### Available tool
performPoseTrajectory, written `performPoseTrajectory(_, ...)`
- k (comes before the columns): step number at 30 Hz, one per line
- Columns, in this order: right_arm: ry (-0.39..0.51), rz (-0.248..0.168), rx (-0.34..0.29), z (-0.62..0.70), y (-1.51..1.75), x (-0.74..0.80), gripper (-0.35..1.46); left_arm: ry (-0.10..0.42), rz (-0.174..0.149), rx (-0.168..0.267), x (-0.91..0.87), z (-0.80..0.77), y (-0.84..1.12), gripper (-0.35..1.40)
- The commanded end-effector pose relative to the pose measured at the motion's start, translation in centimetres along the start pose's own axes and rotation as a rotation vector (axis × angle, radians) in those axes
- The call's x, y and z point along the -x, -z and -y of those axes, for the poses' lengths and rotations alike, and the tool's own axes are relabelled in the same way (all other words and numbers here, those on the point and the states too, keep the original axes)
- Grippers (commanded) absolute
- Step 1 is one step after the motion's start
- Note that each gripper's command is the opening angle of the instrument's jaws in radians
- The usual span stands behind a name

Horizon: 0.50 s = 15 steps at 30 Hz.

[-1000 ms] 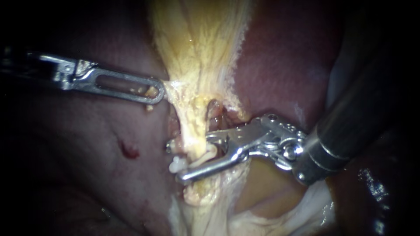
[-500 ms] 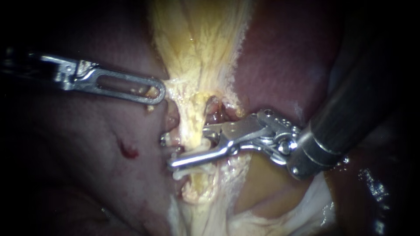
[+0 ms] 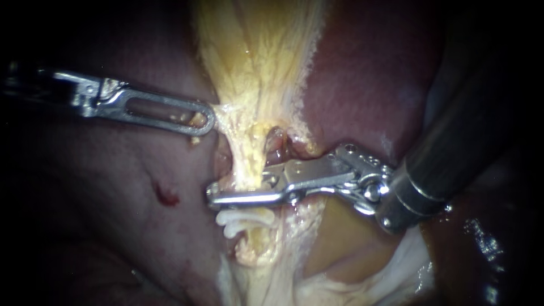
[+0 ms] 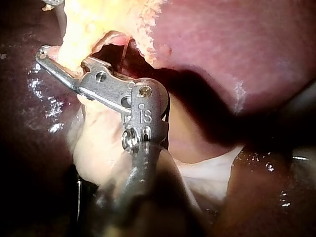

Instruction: Clipping third clip left tube

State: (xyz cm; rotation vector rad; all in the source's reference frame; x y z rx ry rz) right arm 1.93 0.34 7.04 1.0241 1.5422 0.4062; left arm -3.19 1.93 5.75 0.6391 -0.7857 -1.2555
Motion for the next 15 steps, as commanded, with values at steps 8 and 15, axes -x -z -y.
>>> performPoseTrajectory(8, 0.038, 0.066, 0.014, -0.01, 0.0, 0.05, -0.35, 0.0, 0.0, 0.0, 0.0, 0.0, 0.0, -0.35)
performPoseTrajectory(15, 0.041, 0.068, 0.017, -0.03, 0.03, 0.05, -0.35, 0.0, 0.0, 0.0, 0.0, 0.0, 0.01, -0.35)
